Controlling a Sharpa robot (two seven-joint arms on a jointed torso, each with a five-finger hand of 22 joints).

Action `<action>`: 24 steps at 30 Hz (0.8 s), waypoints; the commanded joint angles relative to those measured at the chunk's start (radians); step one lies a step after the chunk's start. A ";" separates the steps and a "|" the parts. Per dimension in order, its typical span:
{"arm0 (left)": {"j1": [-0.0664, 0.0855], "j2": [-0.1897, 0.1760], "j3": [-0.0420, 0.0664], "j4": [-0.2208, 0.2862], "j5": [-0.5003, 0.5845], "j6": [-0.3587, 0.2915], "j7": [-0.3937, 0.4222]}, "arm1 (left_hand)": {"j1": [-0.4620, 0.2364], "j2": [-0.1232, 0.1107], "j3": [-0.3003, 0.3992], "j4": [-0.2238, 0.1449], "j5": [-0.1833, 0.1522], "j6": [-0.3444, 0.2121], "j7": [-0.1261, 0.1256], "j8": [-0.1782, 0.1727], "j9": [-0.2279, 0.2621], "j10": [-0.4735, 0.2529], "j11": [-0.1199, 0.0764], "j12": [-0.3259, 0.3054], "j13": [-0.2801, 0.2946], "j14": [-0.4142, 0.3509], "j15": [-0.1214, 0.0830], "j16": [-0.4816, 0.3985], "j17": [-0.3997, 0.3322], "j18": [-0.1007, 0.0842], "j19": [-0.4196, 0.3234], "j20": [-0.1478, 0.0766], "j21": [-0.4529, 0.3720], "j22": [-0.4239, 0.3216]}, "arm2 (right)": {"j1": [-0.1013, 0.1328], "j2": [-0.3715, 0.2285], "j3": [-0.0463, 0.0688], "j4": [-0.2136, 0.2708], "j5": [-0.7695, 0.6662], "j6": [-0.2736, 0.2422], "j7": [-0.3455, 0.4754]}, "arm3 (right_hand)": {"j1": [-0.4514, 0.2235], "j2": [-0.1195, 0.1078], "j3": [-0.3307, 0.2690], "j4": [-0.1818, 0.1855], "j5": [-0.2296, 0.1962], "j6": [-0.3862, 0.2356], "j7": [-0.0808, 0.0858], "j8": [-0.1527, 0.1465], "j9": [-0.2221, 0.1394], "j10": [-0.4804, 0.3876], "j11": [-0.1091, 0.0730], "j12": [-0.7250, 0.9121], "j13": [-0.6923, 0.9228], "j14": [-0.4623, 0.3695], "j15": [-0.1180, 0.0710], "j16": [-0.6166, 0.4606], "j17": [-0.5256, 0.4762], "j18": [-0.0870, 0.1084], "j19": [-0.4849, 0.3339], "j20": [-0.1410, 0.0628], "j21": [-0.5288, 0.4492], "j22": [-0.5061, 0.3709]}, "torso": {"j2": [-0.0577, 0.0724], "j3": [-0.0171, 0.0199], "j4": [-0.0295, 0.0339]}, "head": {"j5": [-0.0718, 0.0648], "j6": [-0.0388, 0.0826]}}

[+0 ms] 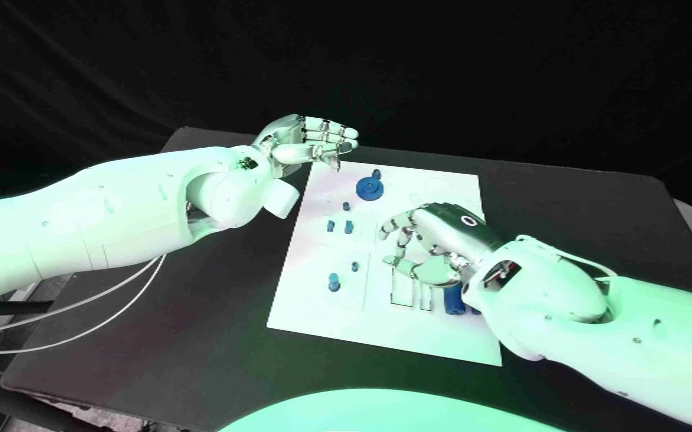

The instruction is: Assemble the parts on the task board

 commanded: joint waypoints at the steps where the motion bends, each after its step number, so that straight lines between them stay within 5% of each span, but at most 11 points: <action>1: 0.001 -0.001 -0.002 0.003 0.007 0.017 0.007 | -0.006 0.001 -0.001 -0.004 0.002 -0.005 0.025 0.003 -0.001 -0.007 -0.003 0.004 -0.002 -0.005 -0.001 -0.007 -0.001 0.015 -0.003 0.002 0.007 0.001 | 0.018 -0.075 0.000 0.029 0.255 -0.010 0.015 | -0.028 0.007 -0.049 0.020 0.041 0.024 -0.027 0.037 0.021 0.019 -0.016 0.153 0.129 0.059 -0.027 0.014 0.019 -0.021 0.046 -0.017 0.037 0.222 | -0.006 -0.0018 -0.0044 | -0.043 0.007; 3: 0.001 -0.002 -0.003 0.003 0.007 0.017 0.007 | -0.006 0.001 -0.001 -0.004 0.002 -0.005 0.025 0.003 -0.001 -0.007 -0.003 0.004 -0.002 -0.005 -0.001 -0.007 -0.001 0.015 -0.003 0.002 0.007 0.001 | 0.024 -0.114 -0.001 0.041 0.290 0.002 0.002 | -0.057 0.006 -0.084 0.042 0.042 0.037 -0.029 0.062 0.039 0.104 -0.032 0.528 0.495 0.066 -0.024 0.030 0.047 -0.031 0.064 -0.020 0.084 0.234 | -0.007 -0.0019 -0.0060 | -0.057 0.008; 4: 0.001 -0.002 -0.004 0.004 0.008 0.017 0.008 | -0.006 0.001 -0.001 -0.004 0.002 -0.005 0.025 0.003 -0.001 -0.007 -0.003 0.004 -0.002 -0.005 -0.001 -0.007 -0.001 0.015 -0.003 0.002 0.007 0.001 | 0.026 -0.145 -0.003 0.051 0.310 0.010 -0.010 | -0.057 0.006 -0.084 0.042 0.042 0.037 -0.029 0.062 0.039 0.104 -0.032 0.528 0.495 0.066 -0.024 0.030 0.047 -0.031 0.064 -0.020 0.084 0.234 | -0.009 -0.0019 -0.0079 | -0.072 0.007; 5: 0.001 -0.003 -0.005 0.004 0.008 0.017 0.008 | -0.006 0.001 -0.001 -0.004 0.002 -0.005 0.025 0.003 -0.001 -0.007 -0.003 0.004 -0.002 -0.005 -0.001 -0.007 -0.001 0.015 -0.003 0.002 0.007 0.001 | 0.027 -0.167 -0.004 0.059 0.320 0.015 -0.020 | -0.055 0.015 -0.105 0.055 0.053 0.028 -0.044 0.091 0.067 0.101 -0.040 0.752 0.723 0.068 -0.028 0.038 0.056 -0.035 0.072 -0.031 0.106 0.239 | -0.011 -0.0016 -0.0100 | -0.081 0.007; 7: 0.001 -0.004 -0.006 0.005 0.009 0.017 0.009 | -0.006 0.001 -0.001 -0.004 0.002 -0.005 0.025 0.003 -0.001 -0.007 -0.003 0.004 -0.002 -0.005 -0.001 -0.007 -0.001 0.015 -0.003 0.002 0.007 0.001 | 0.024 -0.216 -0.008 0.076 0.325 0.022 -0.048 | -0.060 0.023 -0.143 0.095 0.052 0.014 -0.045 0.135 0.110 0.104 -0.036 0.935 0.914 0.072 -0.030 0.051 0.079 -0.040 0.081 -0.029 0.132 0.246 | -0.012 -0.0010 -0.0147 | -0.099 0.003; 14: 0.001 -0.006 -0.009 0.009 0.010 0.017 0.009 | -0.006 0.001 -0.001 -0.004 0.002 -0.005 0.025 0.003 -0.001 -0.007 -0.003 0.004 -0.002 -0.005 -0.001 -0.007 -0.001 0.015 -0.003 0.002 0.007 0.001 | -0.012 -0.313 -0.017 0.115 0.245 0.014 -0.150 | -0.081 0.024 -0.196 0.129 0.058 -0.003 -0.040 0.166 0.141 0.118 -0.035 1.006 0.994 0.083 -0.029 0.083 0.144 -0.043 0.086 -0.029 0.147 0.250 | -0.015 -0.0009 -0.0220 | -0.141 -0.007; 18: 0.001 -0.007 -0.009 0.011 0.010 0.016 0.009 | -0.006 0.001 -0.001 -0.004 0.002 -0.005 0.025 0.003 -0.001 -0.007 -0.003 0.004 -0.002 -0.005 -0.001 -0.007 -0.001 0.015 -0.003 0.002 0.007 0.001 | -0.037 -0.322 -0.020 0.121 0.198 0.009 -0.210 | -0.096 0.025 -0.219 0.130 0.061 -0.006 -0.041 0.171 0.147 0.122 -0.035 1.018 1.008 0.086 -0.030 0.090 0.160 -0.045 0.091 -0.029 0.159 0.253 | -0.013 0.0012 -0.0247 | -0.145 -0.011; 24: 0.001 -0.008 -0.010 0.014 0.010 0.017 0.010 | -0.006 0.001 -0.001 -0.004 0.002 -0.005 0.025 0.003 -0.001 -0.007 -0.003 0.004 -0.002 -0.005 -0.001 -0.007 -0.001 0.015 -0.003 0.002 0.007 0.001 | -0.065 -0.297 -0.022 0.119 0.160 -0.006 -0.261 | -0.114 0.030 -0.248 0.131 0.062 -0.008 -0.042 0.178 0.152 0.123 -0.036 1.023 1.015 0.086 -0.030 0.092 0.163 -0.046 0.092 -0.029 0.163 0.254 | -0.012 0.0016 -0.0192 | -0.151 -0.016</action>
